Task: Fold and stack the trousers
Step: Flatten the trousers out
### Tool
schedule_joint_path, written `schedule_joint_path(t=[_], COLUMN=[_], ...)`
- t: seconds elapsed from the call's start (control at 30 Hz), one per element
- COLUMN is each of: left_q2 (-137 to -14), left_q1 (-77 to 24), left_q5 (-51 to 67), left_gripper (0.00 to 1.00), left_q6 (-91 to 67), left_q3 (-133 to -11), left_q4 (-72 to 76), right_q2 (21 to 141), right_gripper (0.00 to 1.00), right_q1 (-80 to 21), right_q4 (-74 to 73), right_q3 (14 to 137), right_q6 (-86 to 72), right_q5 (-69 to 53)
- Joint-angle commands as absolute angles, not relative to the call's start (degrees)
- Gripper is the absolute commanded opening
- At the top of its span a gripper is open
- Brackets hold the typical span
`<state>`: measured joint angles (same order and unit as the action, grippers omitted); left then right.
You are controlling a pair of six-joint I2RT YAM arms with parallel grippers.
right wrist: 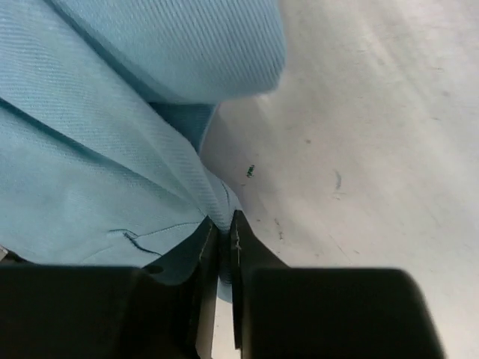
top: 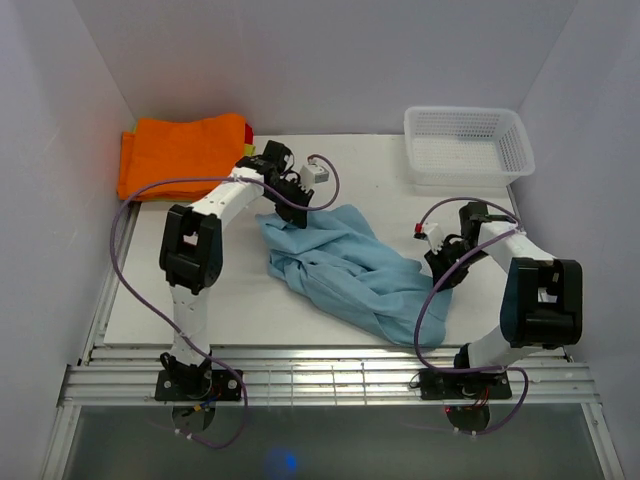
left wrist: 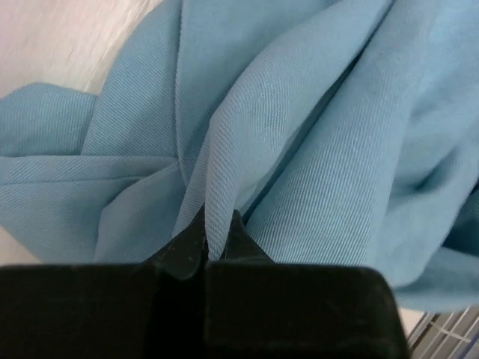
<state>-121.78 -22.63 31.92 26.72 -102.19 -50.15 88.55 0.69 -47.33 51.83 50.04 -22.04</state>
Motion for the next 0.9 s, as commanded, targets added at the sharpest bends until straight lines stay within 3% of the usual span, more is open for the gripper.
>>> schedule_joint_path(t=[0.0, 0.17, 0.3, 0.53, 0.63, 0.67, 0.7, 0.8, 0.83, 0.87], left_q2=[-103.22, -81.07, -68.4, -62.33, -62.84, -64.15, -65.47, -67.85, -67.42, -66.8], left_q1=[-17.69, -9.59, -8.09, -6.78, -4.75, -4.66, -4.57, -3.35, -2.99, -2.55], left_q5=[27.34, 23.12, 22.24, 14.16, 15.29, 15.21, 15.29, 20.63, 22.22, 22.58], left_gripper=[0.0, 0.0, 0.0, 0.0, 0.0, 0.04, 0.27, 0.75, 0.81, 0.88], left_q6=[21.64, 8.46, 7.04, 8.61, 11.06, 14.03, 15.28, 23.09, 24.77, 26.53], left_q3=[-94.95, -75.38, -64.2, -51.35, -53.61, -53.44, -54.31, -56.95, -57.56, -59.22], left_q4=[-44.32, -30.78, -32.16, -39.37, -42.44, -44.54, -46.91, -54.47, -55.54, -56.94], right_q2=[82.8, 77.36, 72.62, 61.8, 56.44, 54.51, 53.71, 51.86, 51.68, 51.51], right_gripper=[0.08, 0.08, 0.08, 0.08, 0.08, 0.08, 0.08, 0.51, 0.76, 0.84], right_q1=[2.54, 6.58, 9.75, 11.86, 14.23, 14.41, 14.33, 15.2, 15.9, 16.78], right_q4=[-44.47, -43.69, -41.22, -32.0, -29.18, -29.27, -29.88, -36.9, -41.18, -43.05], right_q3=[56.23, 62.74, 63.73, 43.03, 37.11, 35.7, 33.51, 33.57, 34.62, 36.02], right_q6=[49.83, 52.82, 57.11, 73.97, 78.73, 81.1, 82.6, 87.43, 88.06, 88.24], right_q5=[-18.38, -15.03, -13.72, -7.39, -8.52, -8.61, -8.7, -9.57, -11.93, -13.78])
